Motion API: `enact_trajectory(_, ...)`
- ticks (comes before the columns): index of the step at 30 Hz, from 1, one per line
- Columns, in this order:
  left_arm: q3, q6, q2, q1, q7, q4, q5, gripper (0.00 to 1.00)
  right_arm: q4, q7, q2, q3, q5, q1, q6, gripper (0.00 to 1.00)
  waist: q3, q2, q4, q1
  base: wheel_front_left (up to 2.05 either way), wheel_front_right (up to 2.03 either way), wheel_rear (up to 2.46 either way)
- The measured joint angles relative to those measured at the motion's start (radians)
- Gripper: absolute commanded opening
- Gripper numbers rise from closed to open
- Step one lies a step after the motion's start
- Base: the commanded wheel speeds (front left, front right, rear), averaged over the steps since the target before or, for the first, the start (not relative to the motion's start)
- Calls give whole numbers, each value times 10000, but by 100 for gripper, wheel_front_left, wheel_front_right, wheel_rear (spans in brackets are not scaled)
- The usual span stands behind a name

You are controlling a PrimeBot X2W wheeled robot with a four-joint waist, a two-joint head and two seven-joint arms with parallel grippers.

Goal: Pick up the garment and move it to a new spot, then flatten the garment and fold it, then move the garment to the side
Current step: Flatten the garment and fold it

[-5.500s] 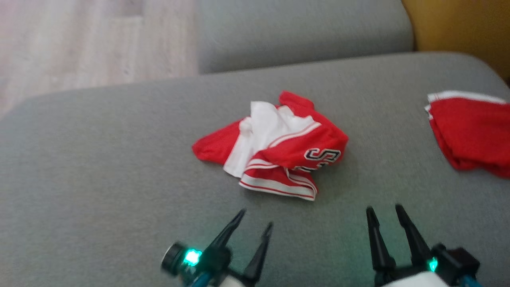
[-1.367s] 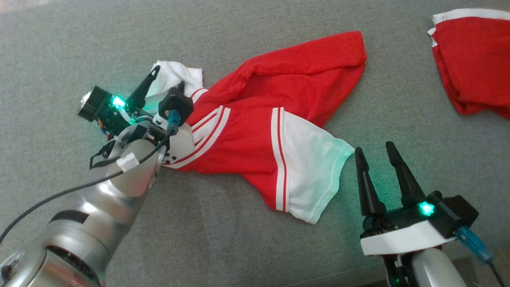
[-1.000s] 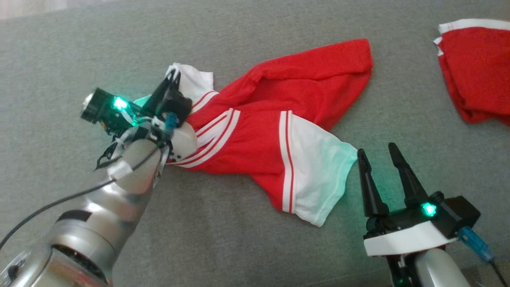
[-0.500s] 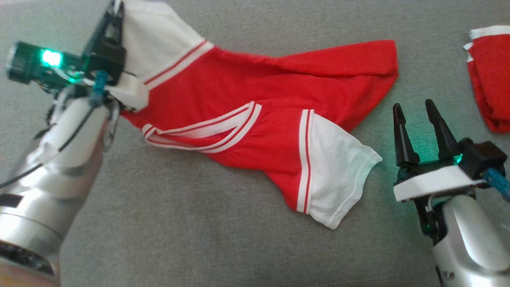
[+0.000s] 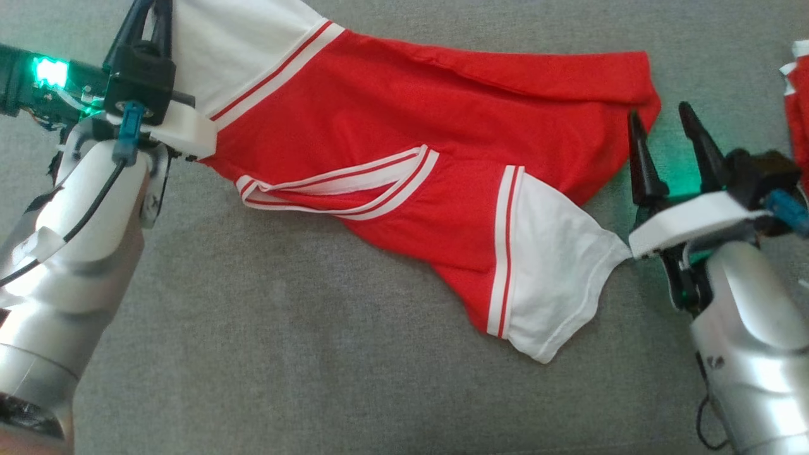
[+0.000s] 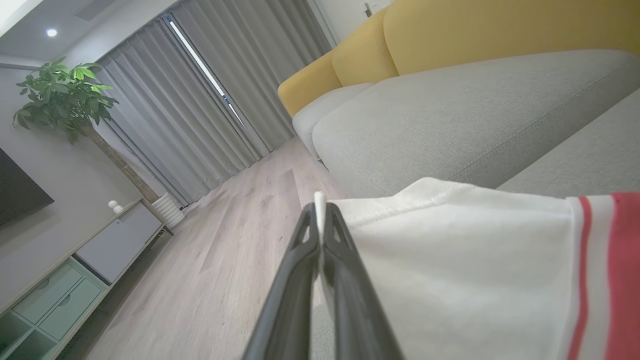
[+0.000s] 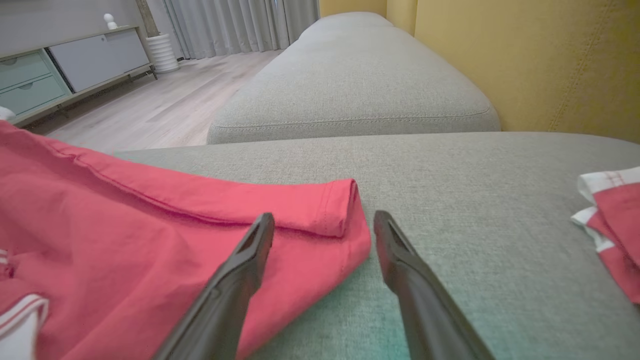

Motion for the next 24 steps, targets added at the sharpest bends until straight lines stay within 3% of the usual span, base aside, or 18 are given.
enact_trajectory(14,-150,-173,-73,-286,0,-86,71,0,2176,0,-146,362,-98,-1641,0,100,405,0,314,0,0,0,0)
enact_trajectory(15,-151,-173,-75,-286,0,-86,71,0,2213,0,-146,380,-98,-1657,0,93,414,0,325,0,0,0,0)
enact_trajectory(17,-151,-173,-77,-286,0,-86,71,0,2266,0,-146,426,-96,-1668,0,59,426,0,338,0,0,0,0)
enact_trajectory(18,-151,-173,-77,-286,0,-86,71,0,2320,0,-146,500,-79,-1702,0,25,430,0,342,0,0,0,0)
enact_trajectory(19,-151,-173,-77,-286,0,-90,71,0,2341,-2,-148,570,-75,-1718,0,0,427,0,339,0,0,0,0)
enact_trajectory(24,-150,-159,-77,-285,0,-245,81,0,2205,-2,-155,566,54,-1724,0,0,319,0,311,1,0,0,0)
